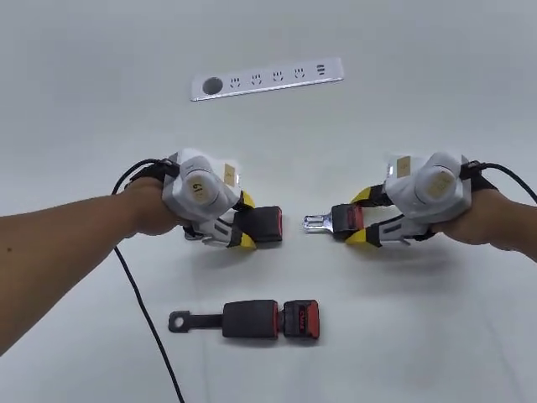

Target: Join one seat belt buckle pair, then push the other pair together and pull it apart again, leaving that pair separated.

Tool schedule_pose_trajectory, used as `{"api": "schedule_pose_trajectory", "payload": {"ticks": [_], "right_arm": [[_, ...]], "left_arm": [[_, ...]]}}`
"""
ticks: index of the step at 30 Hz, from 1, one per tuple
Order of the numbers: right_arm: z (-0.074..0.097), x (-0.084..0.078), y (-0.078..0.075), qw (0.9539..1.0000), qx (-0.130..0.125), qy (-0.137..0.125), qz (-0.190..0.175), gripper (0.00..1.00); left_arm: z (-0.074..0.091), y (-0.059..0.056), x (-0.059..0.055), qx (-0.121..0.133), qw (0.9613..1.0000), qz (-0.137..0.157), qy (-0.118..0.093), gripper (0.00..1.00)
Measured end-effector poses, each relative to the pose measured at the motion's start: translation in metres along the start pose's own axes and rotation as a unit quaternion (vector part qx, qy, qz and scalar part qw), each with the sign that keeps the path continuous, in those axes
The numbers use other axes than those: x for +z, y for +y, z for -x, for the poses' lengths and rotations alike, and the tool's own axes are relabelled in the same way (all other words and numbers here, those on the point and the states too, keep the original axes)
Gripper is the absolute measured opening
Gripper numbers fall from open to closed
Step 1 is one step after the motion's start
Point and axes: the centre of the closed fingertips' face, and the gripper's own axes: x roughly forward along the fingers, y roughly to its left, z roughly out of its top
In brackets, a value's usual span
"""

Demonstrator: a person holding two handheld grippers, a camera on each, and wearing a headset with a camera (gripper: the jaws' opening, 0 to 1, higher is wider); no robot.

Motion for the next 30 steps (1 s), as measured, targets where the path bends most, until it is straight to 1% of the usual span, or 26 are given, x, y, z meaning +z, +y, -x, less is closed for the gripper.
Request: {"api": "schedule_pose_trajectory", "payload": {"ticks": [9,17,19,24,27,30], "right_arm": [[0.018,-0.019,-0.001,1.0,-0.007,0.003,-0.007,0.34],[0.034,-0.038,-0.001,0.9997,-0.011,0.015,-0.017,0.34],[0.037,-0.04,-0.002,0.9998,-0.013,0.013,-0.012,0.35],[0.046,-0.049,0.0,0.9996,-0.016,0.018,-0.017,0.35],[0.051,-0.053,0.001,0.9995,-0.016,0.016,-0.021,0.35],[0.057,-0.058,-0.001,0.9994,-0.022,0.016,-0.022,0.35]], "left_arm": [[-0.001,0.002,-0.003,0.001,1.0,0.006,-0.002,0.35],[-0.002,0.003,-0.004,0.002,1.0,0.007,0.002,0.35],[-0.002,0.003,-0.004,0.002,1.0,0.007,0.003,0.35],[-0.002,0.003,-0.004,0.001,1.0,0.007,0.005,0.35],[-0.002,0.003,-0.004,0.001,1.0,0.007,0.005,0.35],[-0.002,0.003,-0.004,0.002,1.0,0.008,0.004,0.35]]}}
